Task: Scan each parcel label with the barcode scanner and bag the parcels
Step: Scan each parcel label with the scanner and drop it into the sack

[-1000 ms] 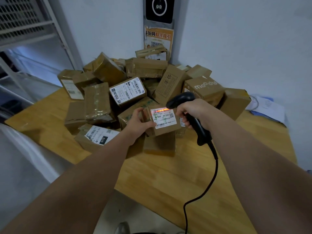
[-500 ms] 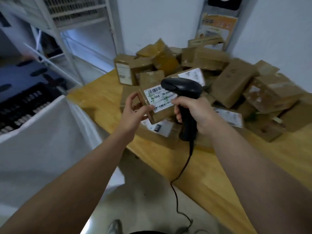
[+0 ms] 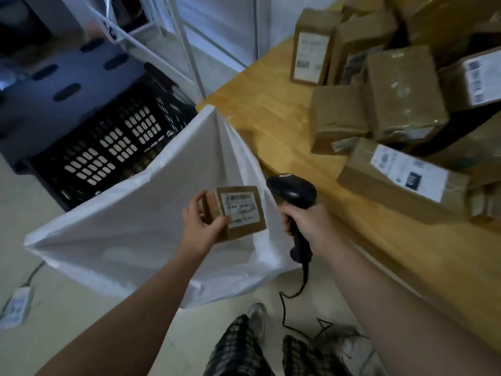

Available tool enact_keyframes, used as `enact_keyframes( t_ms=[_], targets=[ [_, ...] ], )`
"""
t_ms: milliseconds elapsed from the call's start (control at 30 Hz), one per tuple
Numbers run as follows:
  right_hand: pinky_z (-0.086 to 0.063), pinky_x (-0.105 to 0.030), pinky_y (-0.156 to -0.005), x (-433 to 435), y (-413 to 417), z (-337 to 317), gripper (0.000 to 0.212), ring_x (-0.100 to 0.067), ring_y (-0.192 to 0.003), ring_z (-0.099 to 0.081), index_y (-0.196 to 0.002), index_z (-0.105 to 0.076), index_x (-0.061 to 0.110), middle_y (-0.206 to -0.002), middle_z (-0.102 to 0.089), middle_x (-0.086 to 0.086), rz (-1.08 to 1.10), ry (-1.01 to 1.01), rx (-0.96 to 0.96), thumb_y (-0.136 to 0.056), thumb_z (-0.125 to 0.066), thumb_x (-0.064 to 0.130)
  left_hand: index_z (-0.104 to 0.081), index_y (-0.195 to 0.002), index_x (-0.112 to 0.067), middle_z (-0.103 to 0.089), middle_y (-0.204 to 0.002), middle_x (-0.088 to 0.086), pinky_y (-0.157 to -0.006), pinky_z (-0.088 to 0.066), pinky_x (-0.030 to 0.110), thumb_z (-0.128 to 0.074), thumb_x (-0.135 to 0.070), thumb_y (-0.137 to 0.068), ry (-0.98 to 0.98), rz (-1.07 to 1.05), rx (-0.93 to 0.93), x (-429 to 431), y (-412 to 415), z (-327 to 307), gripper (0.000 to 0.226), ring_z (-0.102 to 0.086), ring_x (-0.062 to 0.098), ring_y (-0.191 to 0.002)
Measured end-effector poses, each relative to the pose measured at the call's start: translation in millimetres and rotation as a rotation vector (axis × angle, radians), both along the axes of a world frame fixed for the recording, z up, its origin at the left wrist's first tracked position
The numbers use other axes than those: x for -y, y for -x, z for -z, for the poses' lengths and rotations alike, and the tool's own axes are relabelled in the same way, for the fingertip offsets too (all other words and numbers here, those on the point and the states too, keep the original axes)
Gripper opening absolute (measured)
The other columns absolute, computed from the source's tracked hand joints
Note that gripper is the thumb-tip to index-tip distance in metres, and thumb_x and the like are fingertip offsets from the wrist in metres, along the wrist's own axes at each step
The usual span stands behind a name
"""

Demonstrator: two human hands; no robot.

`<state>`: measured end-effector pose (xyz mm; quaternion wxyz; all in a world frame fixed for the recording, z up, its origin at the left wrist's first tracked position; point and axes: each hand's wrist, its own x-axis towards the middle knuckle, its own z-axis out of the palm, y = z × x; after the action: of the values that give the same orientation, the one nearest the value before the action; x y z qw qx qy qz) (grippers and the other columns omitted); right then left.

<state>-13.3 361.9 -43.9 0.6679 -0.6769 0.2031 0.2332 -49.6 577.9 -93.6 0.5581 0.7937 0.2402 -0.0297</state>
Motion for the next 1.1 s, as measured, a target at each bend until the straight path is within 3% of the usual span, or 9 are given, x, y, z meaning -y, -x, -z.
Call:
enact_keyframes(
  t_ms=[100,267,500,567,667,733,933,1000,1100],
  targets=[
    [-0.045,-0.026,-0.049,-19,-7,43,0.016,-0.015,-0.045,-0.052,-0.068,-0.063,0.006,-0.053,-0.055,-0.004,-0.039,0.103,-0.031,-0.081,-0.070,0.003,-0.035,-0.142,-0.030,-0.034,-0.123,0.002,-0.100,-0.047,0.045,-0.078,-0.031,-0.074,-0.225,0.055,-0.180,-16,-12,54,0.080,-0.050,0.024,-0.111],
    [-0.047,-0.032,-0.062,-36,-8,137,0.017,-0.022,-0.060,-0.059,-0.068,-0.062,0.018,-0.058,-0.059,-0.002,-0.198,0.339,0.022,-0.076,-0.075,0.013,-0.031,-0.142,-0.027,-0.037,-0.127,0.014,-0.096,-0.042,0.042,-0.075,-0.037,-0.076,-0.577,0.282,-0.380,-19,-39,151,0.080,-0.045,0.035,-0.116],
    [-0.056,-0.046,-0.078,-33,10,216,0.044,-0.032,-0.087,-0.065,-0.114,-0.064,0.019,-0.090,-0.071,-0.009,-0.393,0.601,0.146,-0.072,-0.074,0.024,-0.016,-0.151,-0.025,-0.033,-0.139,0.017,-0.096,-0.041,0.043,-0.067,-0.055,-0.081,-0.717,0.305,-0.508,-16,-54,236,0.092,-0.041,0.036,-0.121],
    [-0.055,-0.043,-0.077,-28,12,213,0.041,-0.033,-0.084,-0.064,-0.113,-0.064,0.017,-0.088,-0.070,-0.010,-0.363,0.644,0.172,-0.073,-0.074,0.018,-0.021,-0.150,-0.020,-0.032,-0.141,0.016,-0.098,-0.039,0.042,-0.063,-0.051,-0.085,-0.692,0.285,-0.449,-12,-51,222,0.083,-0.039,0.036,-0.124],
    [-0.047,-0.036,-0.065,-21,19,188,0.016,-0.024,-0.062,-0.055,-0.079,-0.063,0.015,-0.059,-0.055,0.000,-0.224,0.626,0.167,-0.071,-0.076,0.010,-0.037,-0.142,-0.013,-0.038,-0.137,0.015,-0.100,-0.036,0.040,-0.064,-0.031,-0.088,-0.591,0.239,-0.223,1,-45,174,0.063,-0.040,0.034,-0.123],
    [-0.043,-0.036,-0.061,-10,27,166,0.026,-0.020,-0.055,-0.048,-0.062,-0.056,0.015,-0.053,-0.050,-0.002,-0.076,0.561,0.178,-0.070,-0.080,0.008,-0.044,-0.137,-0.010,-0.040,-0.134,0.013,-0.103,-0.035,0.035,-0.063,-0.020,-0.088,-0.487,0.254,-0.064,16,-37,131,0.054,-0.042,0.030,-0.123],
    [-0.045,-0.019,-0.058,35,47,71,0.018,-0.006,-0.064,-0.062,-0.069,-0.064,0.014,-0.064,-0.064,-0.003,0.111,0.412,0.262,-0.075,-0.080,0.009,-0.044,-0.137,-0.013,-0.041,-0.135,0.006,-0.105,-0.039,0.035,-0.063,-0.022,-0.090,-0.361,0.445,0.187,86,-31,18,0.052,-0.043,0.021,-0.125],
    [-0.038,-0.008,-0.049,55,49,44,0.027,0.004,-0.051,-0.055,-0.061,-0.058,0.018,-0.054,-0.057,0.006,0.145,0.392,0.292,-0.078,-0.078,0.009,-0.045,-0.136,-0.010,-0.042,-0.133,0.008,-0.104,-0.039,0.033,-0.064,-0.022,-0.090,-0.348,0.501,0.235,114,-37,-6,0.052,-0.044,0.021,-0.122],
    [-0.034,-0.012,-0.045,93,52,12,0.036,0.001,-0.042,-0.047,-0.053,-0.052,0.018,-0.041,-0.048,0.011,0.196,0.381,0.316,-0.080,-0.074,0.007,-0.045,-0.137,-0.009,-0.041,-0.133,0.010,-0.102,-0.040,0.034,-0.061,-0.025,-0.093,-0.345,0.591,0.305,156,-51,-36,0.049,-0.044,0.024,-0.120]
  ],
)
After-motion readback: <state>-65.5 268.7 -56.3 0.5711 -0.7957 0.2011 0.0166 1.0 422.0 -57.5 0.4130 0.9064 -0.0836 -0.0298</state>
